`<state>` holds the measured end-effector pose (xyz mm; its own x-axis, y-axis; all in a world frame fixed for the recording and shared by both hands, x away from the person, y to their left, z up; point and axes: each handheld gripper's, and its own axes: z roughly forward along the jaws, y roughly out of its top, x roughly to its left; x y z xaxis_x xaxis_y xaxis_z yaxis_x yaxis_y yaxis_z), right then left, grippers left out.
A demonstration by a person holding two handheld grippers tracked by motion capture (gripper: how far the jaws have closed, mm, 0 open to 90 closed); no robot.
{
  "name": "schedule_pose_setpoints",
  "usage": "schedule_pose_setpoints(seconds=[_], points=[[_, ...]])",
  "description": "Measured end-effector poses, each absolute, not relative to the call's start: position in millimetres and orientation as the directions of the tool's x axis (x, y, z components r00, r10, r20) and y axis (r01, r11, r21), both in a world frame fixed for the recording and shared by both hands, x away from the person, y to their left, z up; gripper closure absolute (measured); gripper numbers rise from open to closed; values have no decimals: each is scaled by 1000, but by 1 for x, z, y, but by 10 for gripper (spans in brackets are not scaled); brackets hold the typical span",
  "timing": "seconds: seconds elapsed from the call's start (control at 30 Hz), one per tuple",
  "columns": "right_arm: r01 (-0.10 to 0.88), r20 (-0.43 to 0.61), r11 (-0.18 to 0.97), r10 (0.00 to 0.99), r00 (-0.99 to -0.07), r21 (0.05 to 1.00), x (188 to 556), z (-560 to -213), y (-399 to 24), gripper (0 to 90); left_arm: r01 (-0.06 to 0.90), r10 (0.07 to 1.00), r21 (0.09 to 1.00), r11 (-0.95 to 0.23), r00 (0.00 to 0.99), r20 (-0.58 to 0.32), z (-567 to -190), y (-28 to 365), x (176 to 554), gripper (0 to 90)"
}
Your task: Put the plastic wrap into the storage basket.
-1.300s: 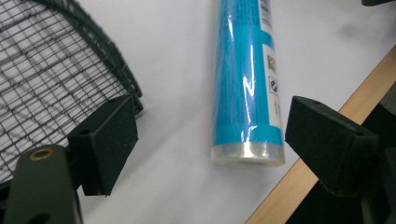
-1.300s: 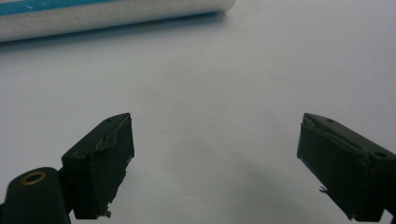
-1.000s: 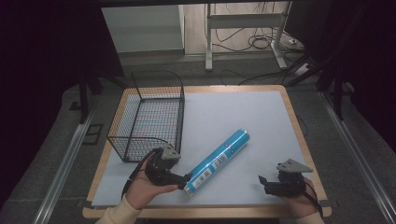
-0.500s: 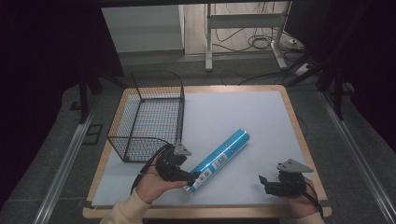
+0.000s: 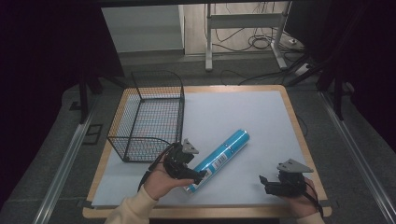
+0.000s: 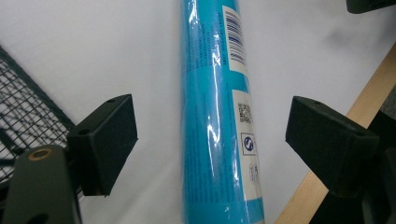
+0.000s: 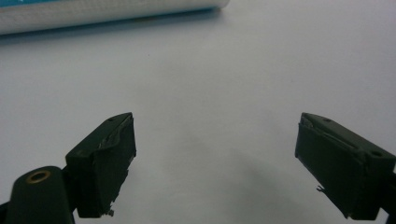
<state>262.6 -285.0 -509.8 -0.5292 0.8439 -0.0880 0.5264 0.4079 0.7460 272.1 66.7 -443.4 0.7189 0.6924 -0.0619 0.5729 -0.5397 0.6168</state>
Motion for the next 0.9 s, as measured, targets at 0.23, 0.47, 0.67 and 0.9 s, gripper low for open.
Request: schedule_pose_setpoints(seconds=[0.23,0.47,0.67,0.9], points=[[525,-90,408,845,-528,747,263,-510,-285,130,567,685,615,-548,726,-58,-444,59,278,163],[523,-92,408,845,-527,748,263,-510,-285,130,565,675,607,-559,735,-63,-446,44,284,161],[522,-94,405,848,-522,751,263,-509,-287,130,562,668,595,-575,742,-55,-447,34,291,157],[518,-97,407,846,-524,752,263,-509,-286,130,561,667,589,-582,743,-49,-448,24,297,153]])
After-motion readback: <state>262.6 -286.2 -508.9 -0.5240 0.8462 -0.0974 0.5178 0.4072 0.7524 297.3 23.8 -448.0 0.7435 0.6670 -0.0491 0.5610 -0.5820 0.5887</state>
